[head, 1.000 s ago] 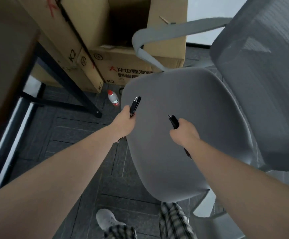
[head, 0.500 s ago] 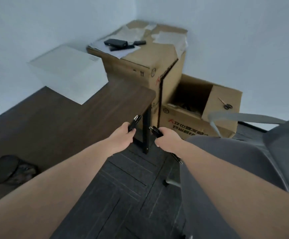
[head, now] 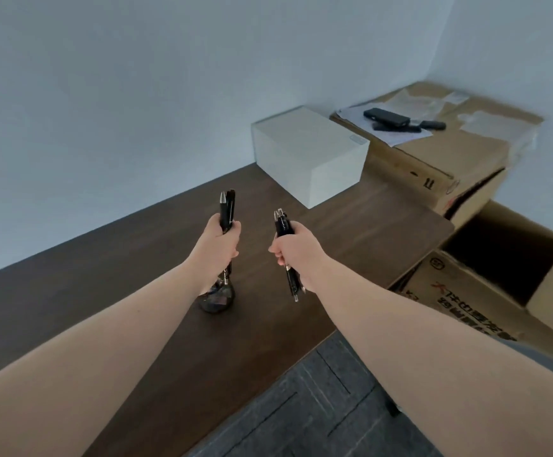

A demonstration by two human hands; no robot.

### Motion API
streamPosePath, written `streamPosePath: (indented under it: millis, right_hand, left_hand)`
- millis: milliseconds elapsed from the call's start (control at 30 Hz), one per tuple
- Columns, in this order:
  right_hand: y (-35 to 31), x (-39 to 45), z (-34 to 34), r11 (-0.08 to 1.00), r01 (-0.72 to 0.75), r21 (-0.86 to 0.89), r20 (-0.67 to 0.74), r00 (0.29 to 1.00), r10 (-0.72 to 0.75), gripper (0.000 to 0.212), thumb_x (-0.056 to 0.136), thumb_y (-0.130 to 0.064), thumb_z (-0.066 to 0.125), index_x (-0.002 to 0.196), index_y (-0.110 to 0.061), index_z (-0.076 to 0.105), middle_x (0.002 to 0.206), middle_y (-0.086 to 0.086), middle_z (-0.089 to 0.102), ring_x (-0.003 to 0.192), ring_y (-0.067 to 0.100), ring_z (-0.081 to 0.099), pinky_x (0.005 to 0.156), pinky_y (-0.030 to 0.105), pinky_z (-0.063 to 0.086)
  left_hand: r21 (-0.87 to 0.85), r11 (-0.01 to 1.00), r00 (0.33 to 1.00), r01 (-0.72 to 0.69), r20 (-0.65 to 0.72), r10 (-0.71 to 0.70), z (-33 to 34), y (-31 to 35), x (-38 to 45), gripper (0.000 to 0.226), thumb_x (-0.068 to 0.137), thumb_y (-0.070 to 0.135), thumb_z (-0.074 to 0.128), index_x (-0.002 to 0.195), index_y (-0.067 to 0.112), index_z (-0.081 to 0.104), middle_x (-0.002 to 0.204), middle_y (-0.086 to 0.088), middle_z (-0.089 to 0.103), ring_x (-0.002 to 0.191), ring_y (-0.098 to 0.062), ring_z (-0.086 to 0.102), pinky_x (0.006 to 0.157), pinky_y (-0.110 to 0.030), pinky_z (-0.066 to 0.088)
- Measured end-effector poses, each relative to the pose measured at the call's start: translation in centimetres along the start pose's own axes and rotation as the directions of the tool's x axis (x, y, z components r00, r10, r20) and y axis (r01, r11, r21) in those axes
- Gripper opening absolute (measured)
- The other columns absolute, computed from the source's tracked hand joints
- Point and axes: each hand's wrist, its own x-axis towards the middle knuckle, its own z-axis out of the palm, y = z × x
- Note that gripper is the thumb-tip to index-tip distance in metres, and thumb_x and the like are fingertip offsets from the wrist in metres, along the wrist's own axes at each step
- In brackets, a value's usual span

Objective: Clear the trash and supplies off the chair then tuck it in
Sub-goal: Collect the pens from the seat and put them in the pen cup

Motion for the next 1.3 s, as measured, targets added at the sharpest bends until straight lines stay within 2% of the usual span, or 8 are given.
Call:
streamPosePath:
  millis: [167,567,733,867,933,1100,1167,1300]
  right_hand:
    - [-0.8,2.2,6.6,0.996,0.006,0.093,0.054,0.998,-0.011,0.023,0.078,0.01,0.051,0.071,-0.012,0.046,0.063,0.003,0.047,0.055,0.016,0.04,0.057,0.029,0.036]
    - [-0.7,5.8,13.1,0.985,0.036,0.171,0.019,0.999,-0.04,0.02,0.079,0.008,0.049,0.075,-0.012,0.047,0.065,0.002,0.047,0.055,0.014,0.044,0.056,0.026,0.04]
    - [0.4,7.1,13.8,0.986,-0.005,0.168,0.001,1.0,0.004,0.016,0.078,0.001,0.051,0.077,-0.015,0.049,0.076,0.005,0.055,0.072,0.02,0.053,0.077,0.042,0.052]
    - [1.0,7.5,14.2,0.988,-0.009,0.157,0.006,1.0,0.008,0.011,0.082,-0.004,0.052,0.08,-0.015,0.052,0.085,0.008,0.059,0.08,0.023,0.059,0.09,0.047,0.052]
    - [1.2,7.5,14.3,0.992,-0.004,0.128,0.009,1.0,0.003,0.008,0.084,-0.006,0.052,0.083,-0.015,0.053,0.089,0.009,0.061,0.083,0.023,0.06,0.091,0.046,0.052]
    - [1.5,7.4,14.3,0.999,0.01,0.046,0.015,1.0,-0.011,0.01,0.085,-0.008,0.051,0.083,-0.017,0.053,0.083,0.003,0.057,0.077,0.017,0.054,0.09,0.043,0.051]
    - [1.6,7.2,14.1,1.0,0.021,0.02,0.011,1.0,-0.021,0.012,0.084,-0.008,0.051,0.083,-0.02,0.053,0.083,0.001,0.056,0.081,0.019,0.055,0.09,0.045,0.051]
    - [1.6,6.8,13.7,0.996,0.06,-0.064,0.009,0.998,-0.06,0.023,0.085,-0.005,0.054,0.105,-0.015,0.055,0.1,0.002,0.06,0.095,0.017,0.058,0.088,0.035,0.049]
  left_hand:
    - [-0.194,0.979,0.993,0.056,-0.088,-0.074,-3.8,-2.8,1.2,0.01,0.1,0.023,0.041,0.09,0.02,0.042,0.064,0.003,0.036,0.058,-0.012,0.036,0.067,-0.026,0.04]
    - [-0.266,0.961,0.982,0.071,-0.152,-0.115,-5.1,-7.1,4.0,0.011,0.1,0.028,0.039,0.091,0.027,0.044,0.078,0.004,0.049,0.071,-0.011,0.046,0.079,-0.03,0.042]
    - [-0.273,0.953,0.975,0.13,-0.142,-0.174,-4.6,-7.9,4.6,0.009,0.099,0.03,0.042,0.09,0.031,0.044,0.108,-0.008,0.063,0.103,-0.02,0.062,0.096,-0.041,0.049]
    - [-0.208,0.967,0.97,0.149,-0.162,-0.184,-4.7,-8.1,4.6,0.01,0.099,0.032,0.041,0.09,0.029,0.045,0.115,-0.009,0.062,0.107,-0.021,0.062,0.095,-0.043,0.05]
    - [-0.161,0.976,0.968,0.149,-0.18,-0.177,-4.7,-8.2,4.6,0.013,0.1,0.031,0.039,0.096,0.021,0.045,0.114,-0.01,0.061,0.105,-0.023,0.061,0.088,-0.039,0.051]
    - [-0.056,0.989,0.97,0.139,-0.193,-0.147,-4.8,-7.9,4.2,0.016,0.102,0.025,0.036,0.105,0.011,0.043,0.096,-0.004,0.052,0.075,-0.011,0.05,0.047,-0.017,0.042]
    - [-0.047,0.989,0.971,0.137,-0.192,-0.144,-4.8,-7.7,3.9,0.014,0.102,0.023,0.038,0.104,0.01,0.042,0.09,0.001,0.047,0.073,-0.009,0.047,0.041,-0.013,0.043]
    - [-0.041,0.988,0.963,0.151,-0.22,-0.156,-5.2,-7.9,3.9,0.014,0.098,0.022,0.046,0.109,0.014,0.045,0.096,0.004,0.051,0.092,-0.016,0.05,0.071,-0.024,0.039]
